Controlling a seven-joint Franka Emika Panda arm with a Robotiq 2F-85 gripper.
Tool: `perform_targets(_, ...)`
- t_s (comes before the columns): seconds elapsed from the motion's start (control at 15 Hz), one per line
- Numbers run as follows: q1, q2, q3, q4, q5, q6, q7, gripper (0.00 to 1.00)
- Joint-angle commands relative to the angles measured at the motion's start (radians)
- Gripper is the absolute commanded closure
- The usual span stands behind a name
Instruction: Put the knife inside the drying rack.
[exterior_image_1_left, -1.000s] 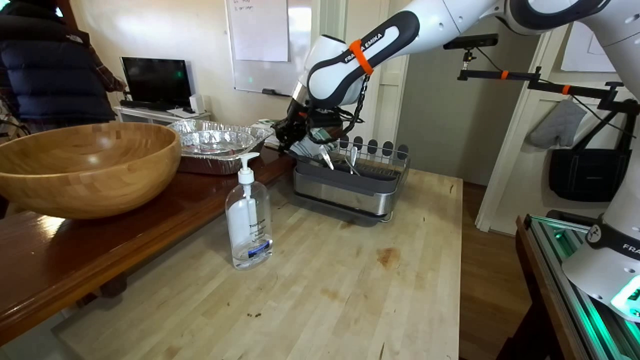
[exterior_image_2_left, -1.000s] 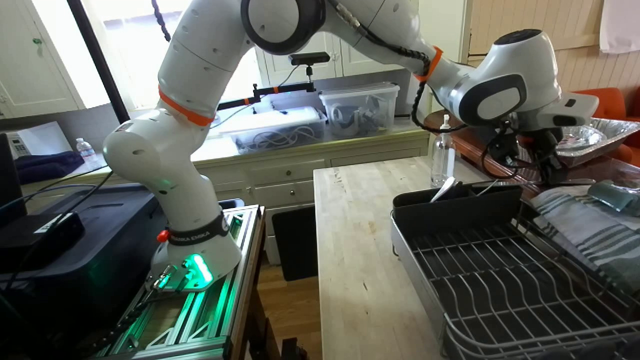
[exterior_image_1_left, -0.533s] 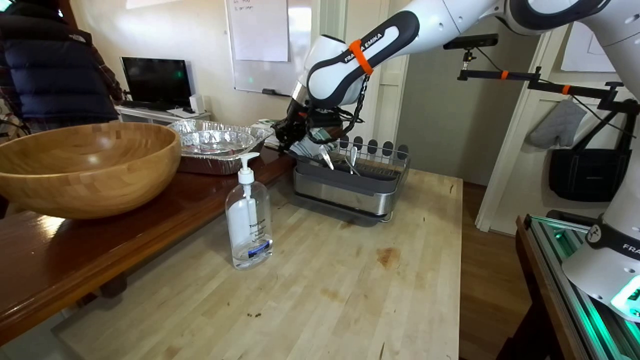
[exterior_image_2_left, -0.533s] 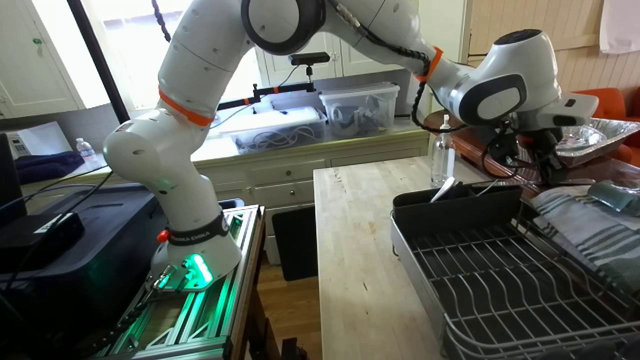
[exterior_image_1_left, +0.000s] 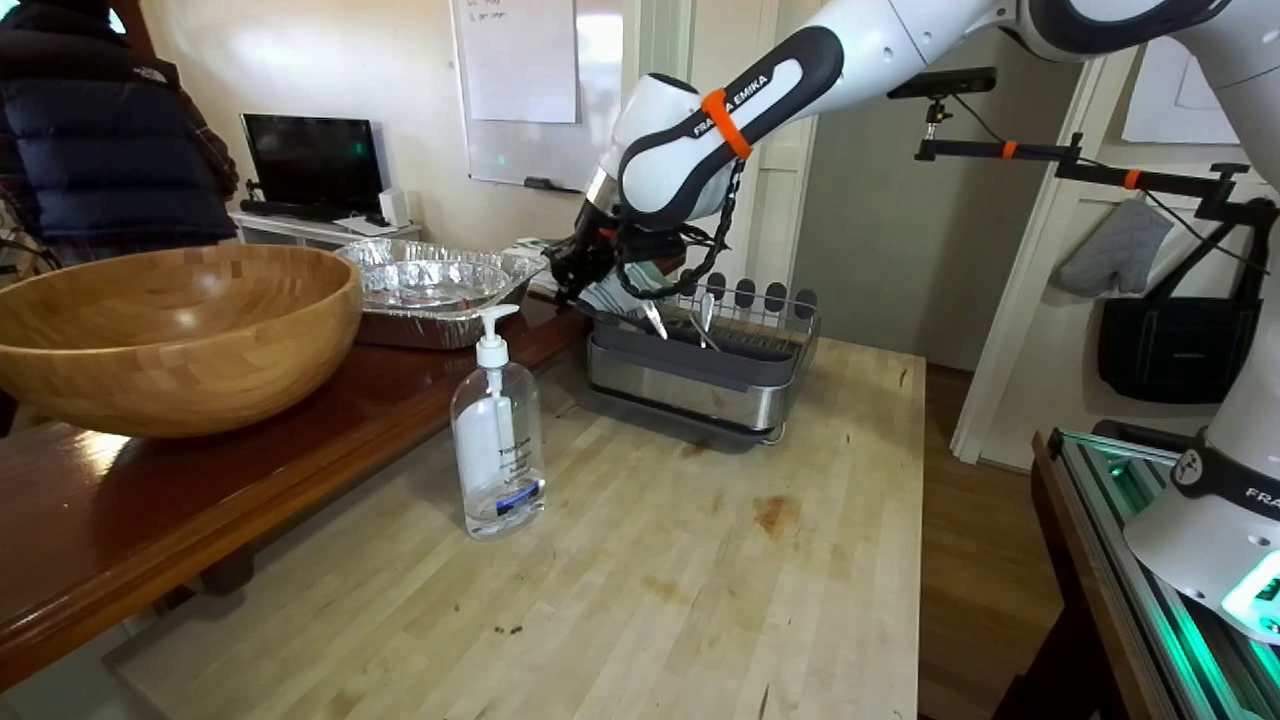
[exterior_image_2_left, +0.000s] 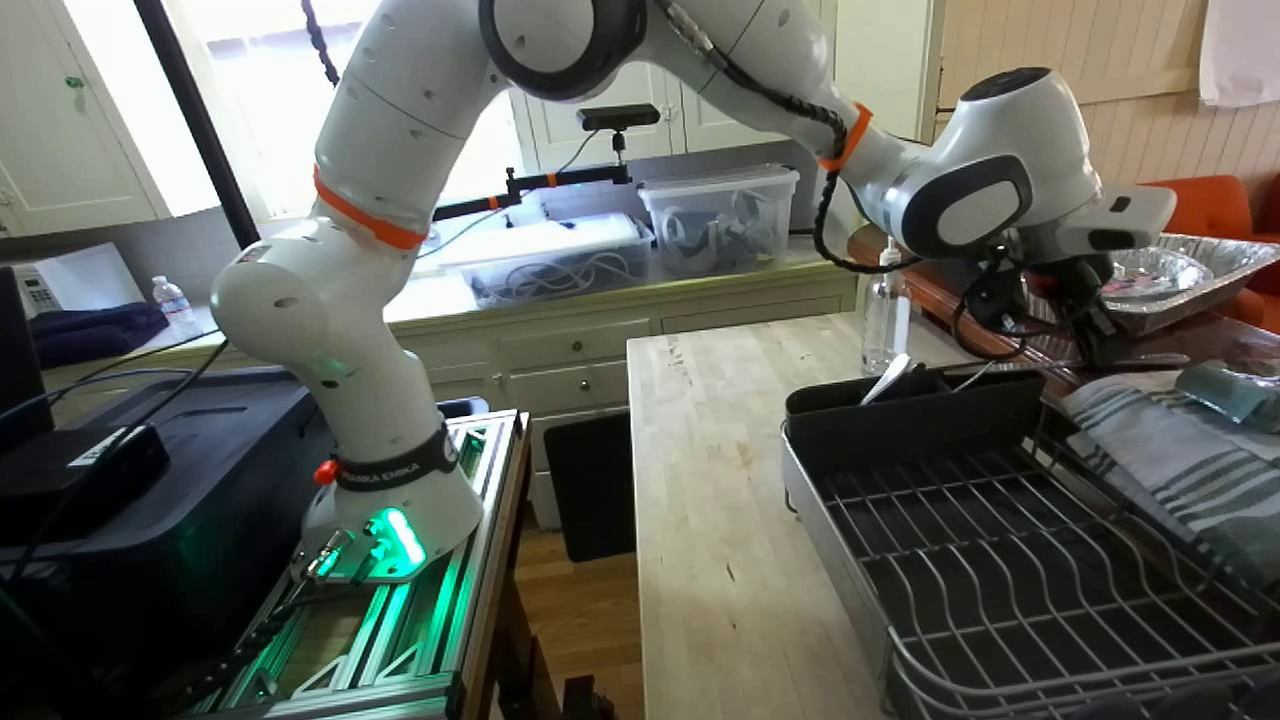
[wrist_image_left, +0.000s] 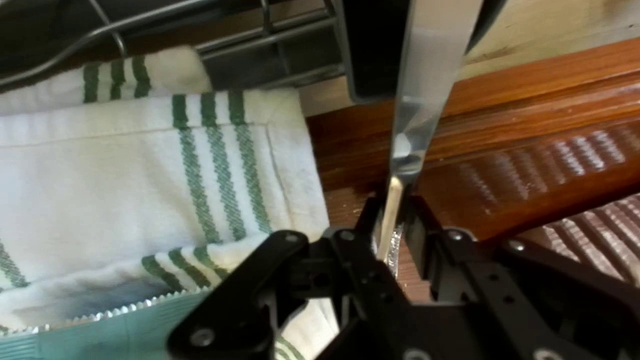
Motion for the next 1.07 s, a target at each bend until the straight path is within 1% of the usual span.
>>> perform_targets(0.0,0.037,-0.060,-0.041,-0.109,-0.014,0.101,0.029,0.96)
perform_targets(0.27,0.072,-0.098,-0.072,-0.188,-0.022,0.204,0.030,0.96)
perform_targets(0.47,0.112,-0.131,-0.104,-0.255,-0.034,0.278,0.028,0.96)
perform_targets(0.73,0.205,-0.161,-0.203,-0.330,-0.039,0.379,0.037,0.96)
perform_targets(1.0,0.273,-0.170,-0.274,-0.384,-0.017,0.469,0.026,0.96)
